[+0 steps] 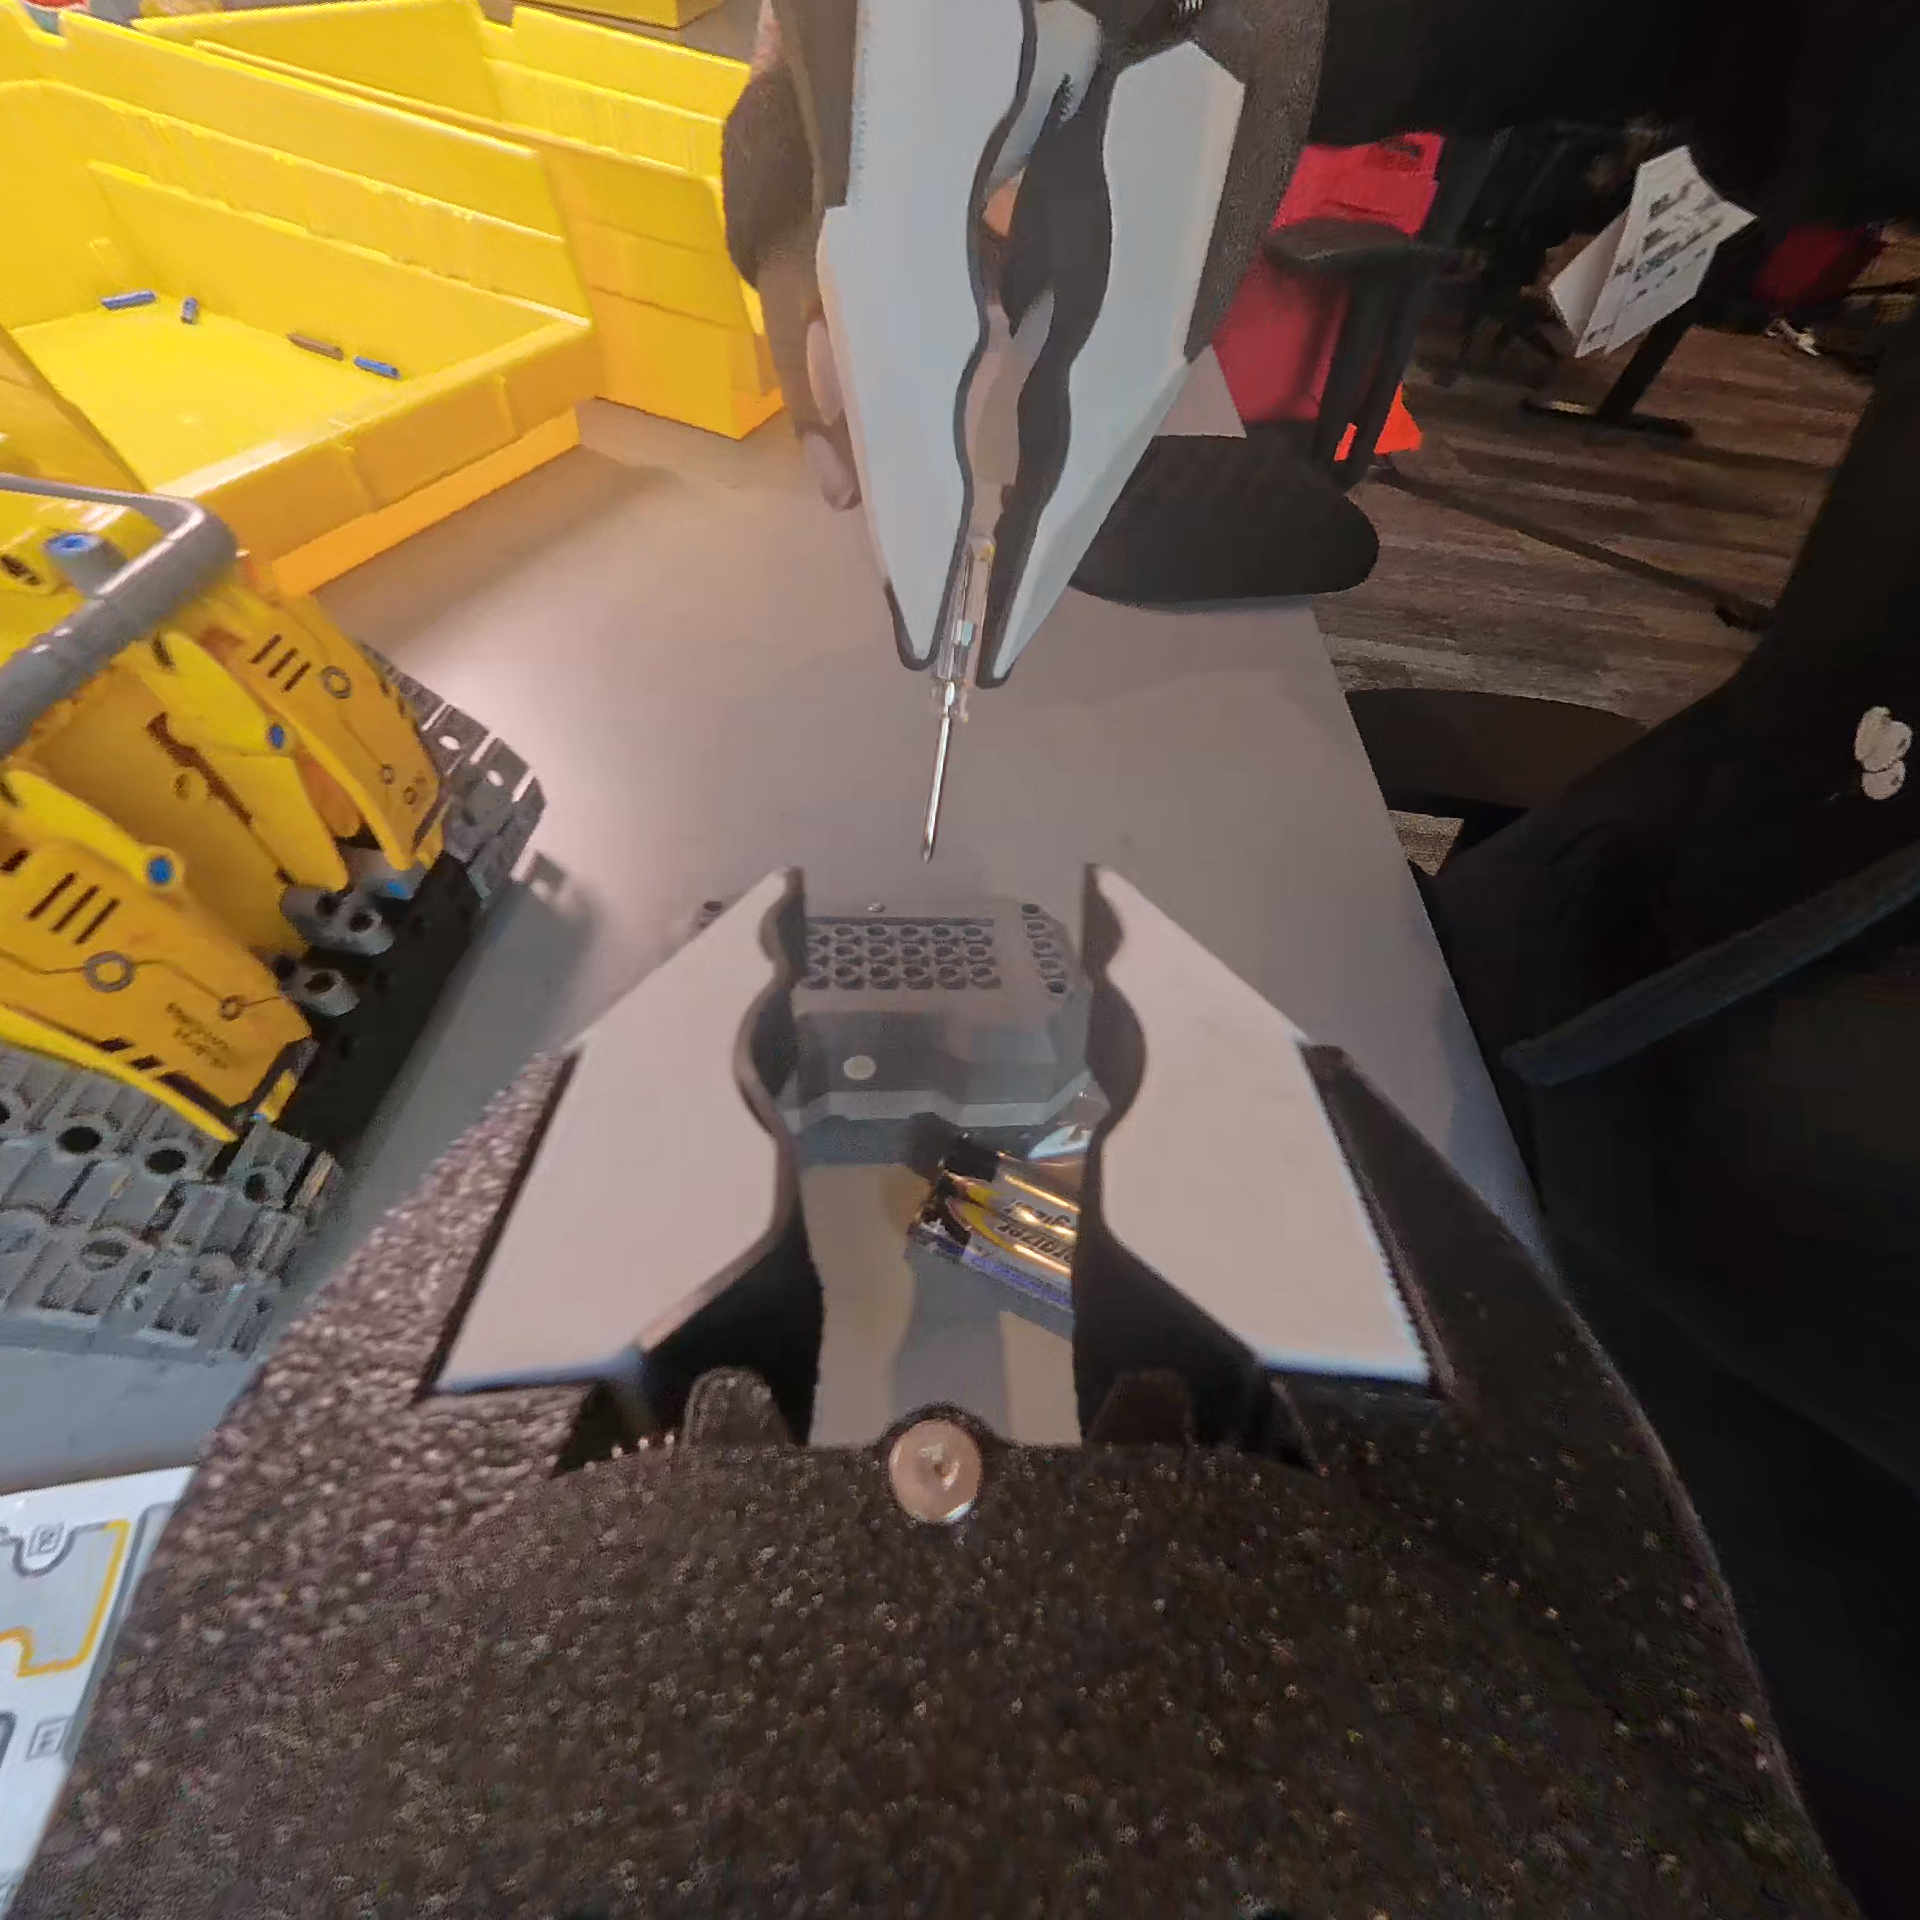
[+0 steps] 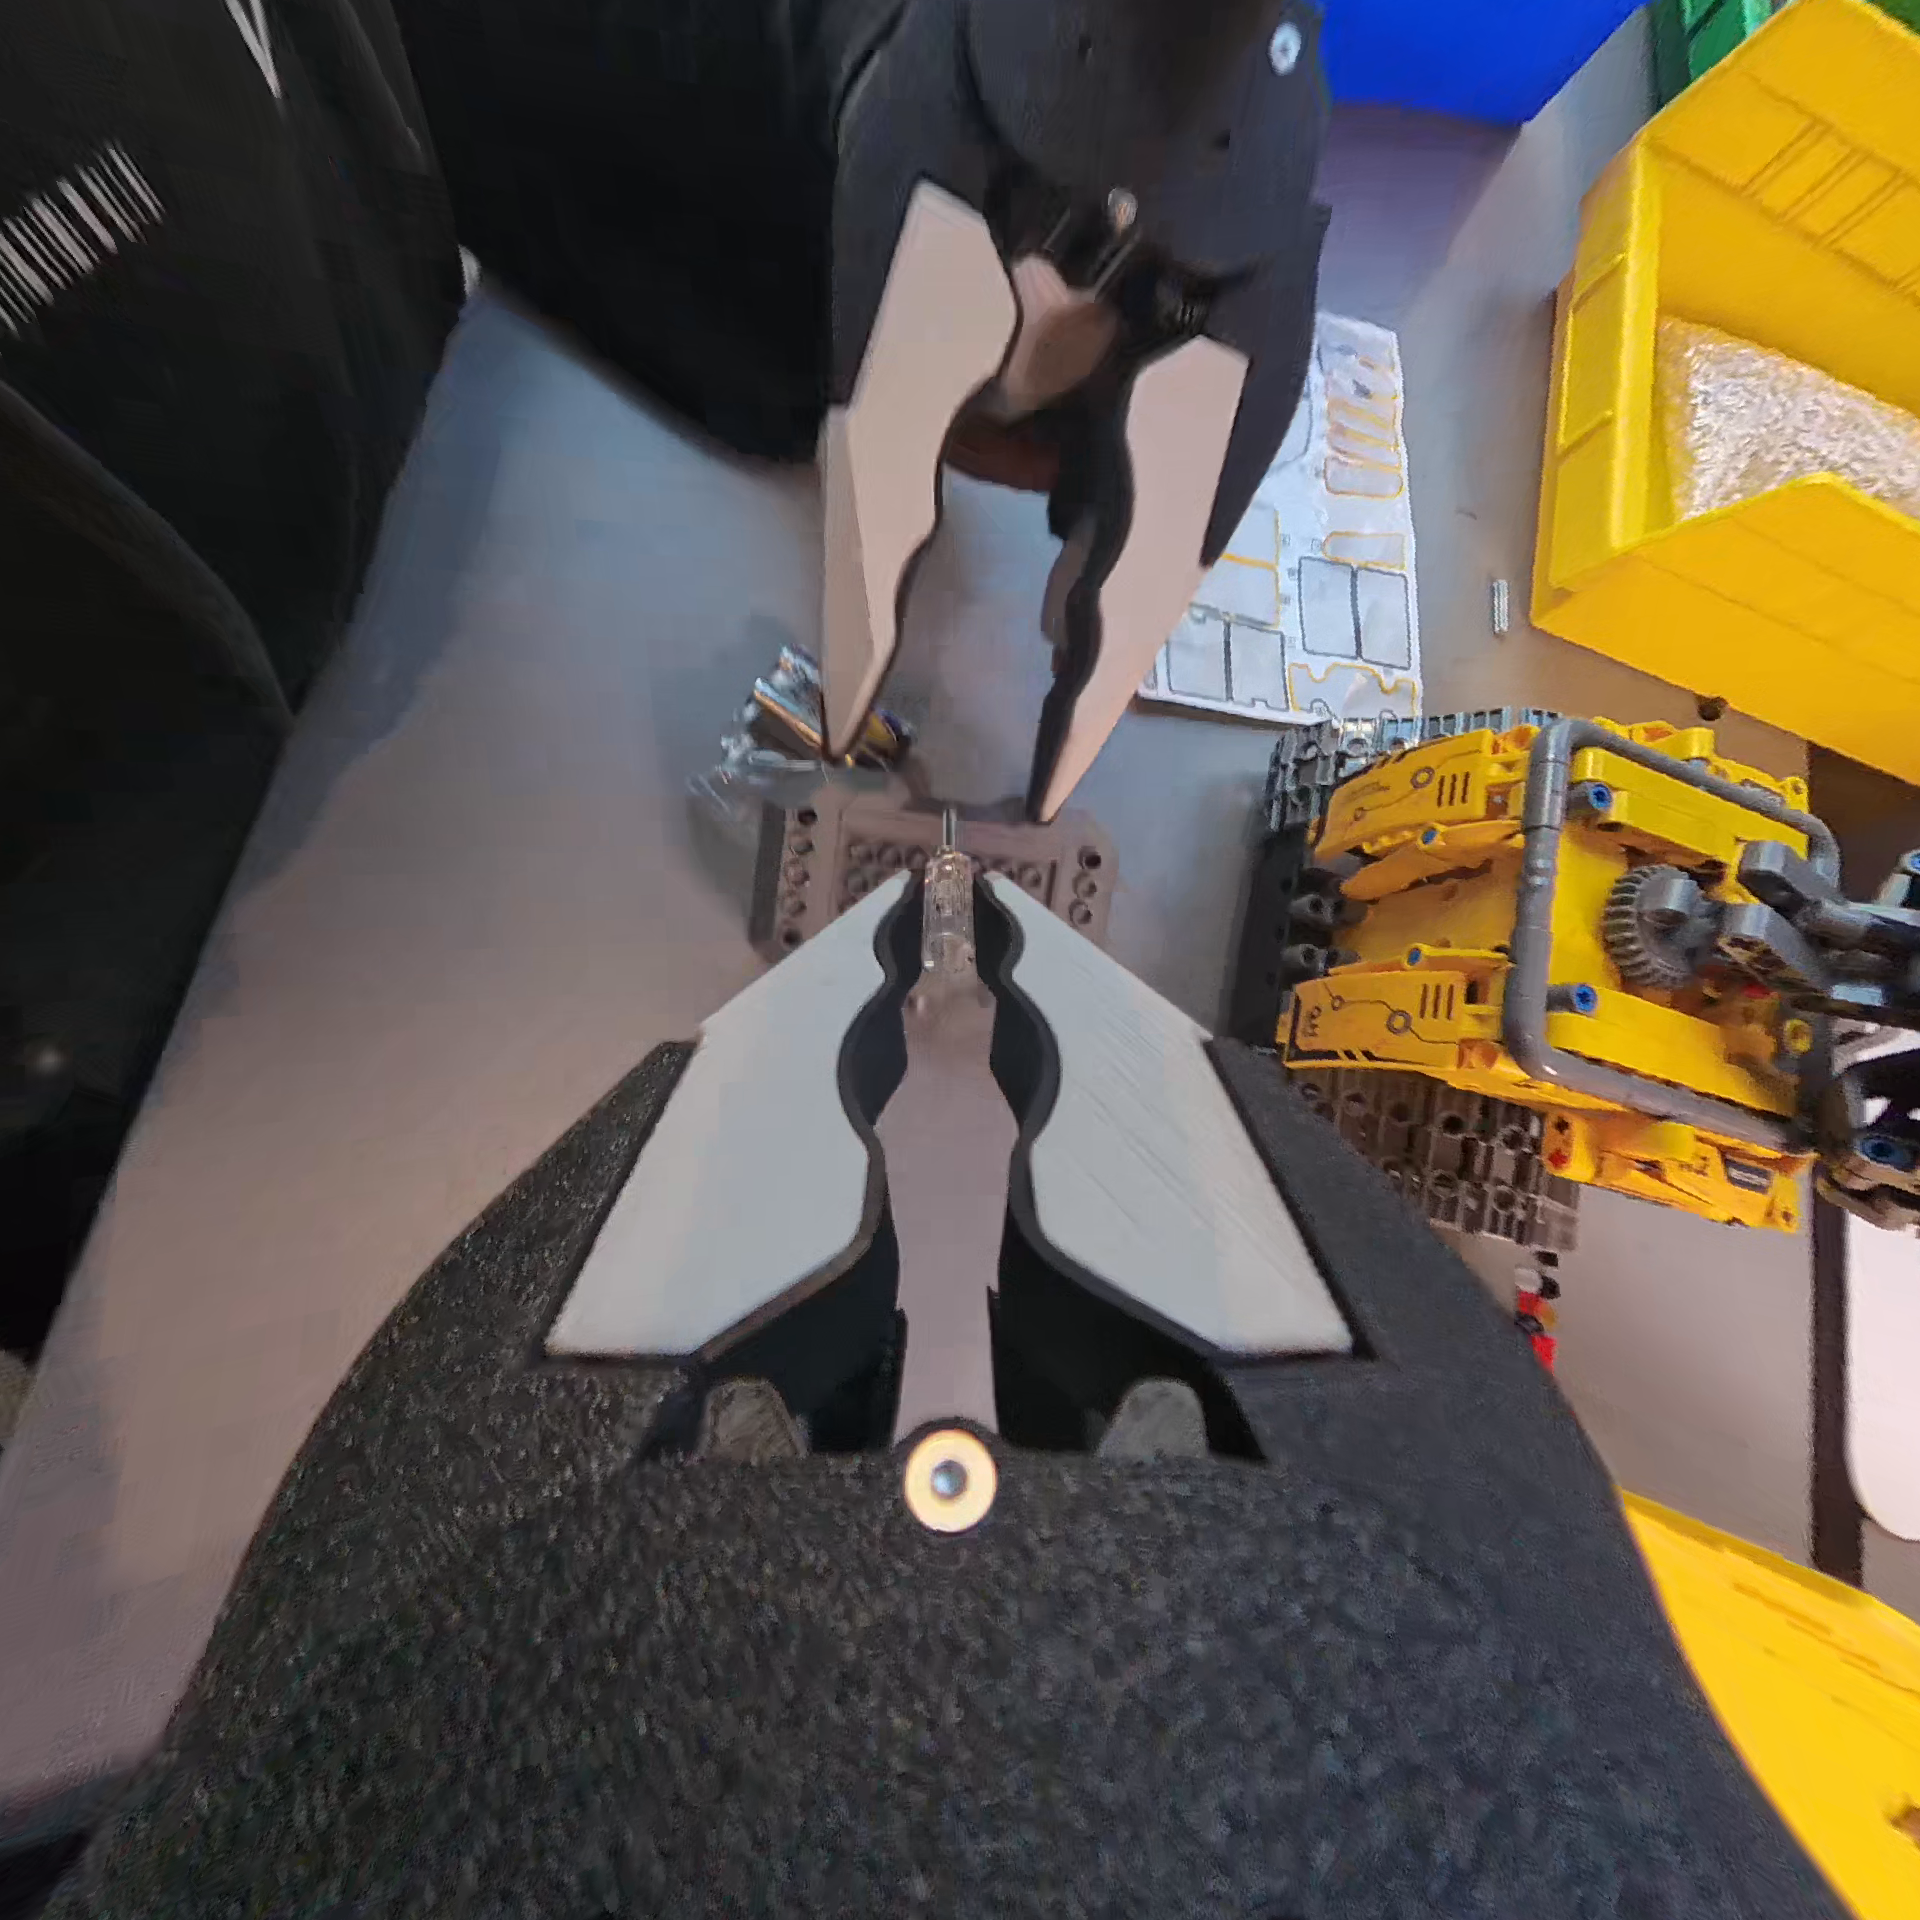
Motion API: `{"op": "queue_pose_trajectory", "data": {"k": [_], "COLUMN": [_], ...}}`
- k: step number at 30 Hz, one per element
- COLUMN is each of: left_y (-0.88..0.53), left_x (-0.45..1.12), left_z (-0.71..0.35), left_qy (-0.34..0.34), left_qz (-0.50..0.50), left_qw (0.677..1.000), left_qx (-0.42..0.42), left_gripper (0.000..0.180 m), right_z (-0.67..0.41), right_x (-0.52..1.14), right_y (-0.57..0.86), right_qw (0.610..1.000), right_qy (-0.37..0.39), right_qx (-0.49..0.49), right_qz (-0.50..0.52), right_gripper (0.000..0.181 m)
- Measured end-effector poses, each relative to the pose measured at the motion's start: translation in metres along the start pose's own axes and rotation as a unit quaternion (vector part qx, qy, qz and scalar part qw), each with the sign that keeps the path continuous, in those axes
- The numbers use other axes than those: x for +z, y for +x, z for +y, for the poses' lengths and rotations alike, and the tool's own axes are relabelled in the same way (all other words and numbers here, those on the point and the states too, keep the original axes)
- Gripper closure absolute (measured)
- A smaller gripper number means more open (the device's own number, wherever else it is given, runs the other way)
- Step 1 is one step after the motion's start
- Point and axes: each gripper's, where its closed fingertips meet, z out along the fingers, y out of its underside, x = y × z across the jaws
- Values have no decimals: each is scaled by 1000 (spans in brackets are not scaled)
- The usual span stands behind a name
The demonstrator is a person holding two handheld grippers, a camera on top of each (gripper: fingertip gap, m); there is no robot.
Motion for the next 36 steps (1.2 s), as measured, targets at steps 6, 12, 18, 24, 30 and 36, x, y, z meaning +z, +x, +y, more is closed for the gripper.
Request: {"op": "queue_pose_trajectory", "data": {"k": [6, 12, 18, 24, 30, 36], "left_y": [-17, -19, -19, -19, -20, -16], "left_x": [11, 21, 21, 21, 21, 23], "left_z": [34, 49, 51, 51, 49, 45], "left_qy": [-87, -121, -125, -123, -117, -111], "left_qz": [-45, -59, -58, -54, -53, -52], "left_qw": [995, 991, 990, 991, 992, 992], "left_qx": [-13, 7, 13, 11, 10, -2], "left_gripper": [54, 63, 71, 71, 72, 71], "right_z": [33, 42, 45, 45, 43, 83], "right_x": [8, 17, 18, 19, 21, 22], "right_y": [3, 1, 0, 0, 1, 3], "right_qw": [992, 987, 986, 980, 939, 942], "right_qy": [-99, -116, -118, -133, -184, -276], "right_qx": [-69, -83, -80, -114, -259, -151], "right_qz": [-49, -79, -85, -94, -128, -115], "right_gripper": [172, 172, 172, 172, 172, 173]}}
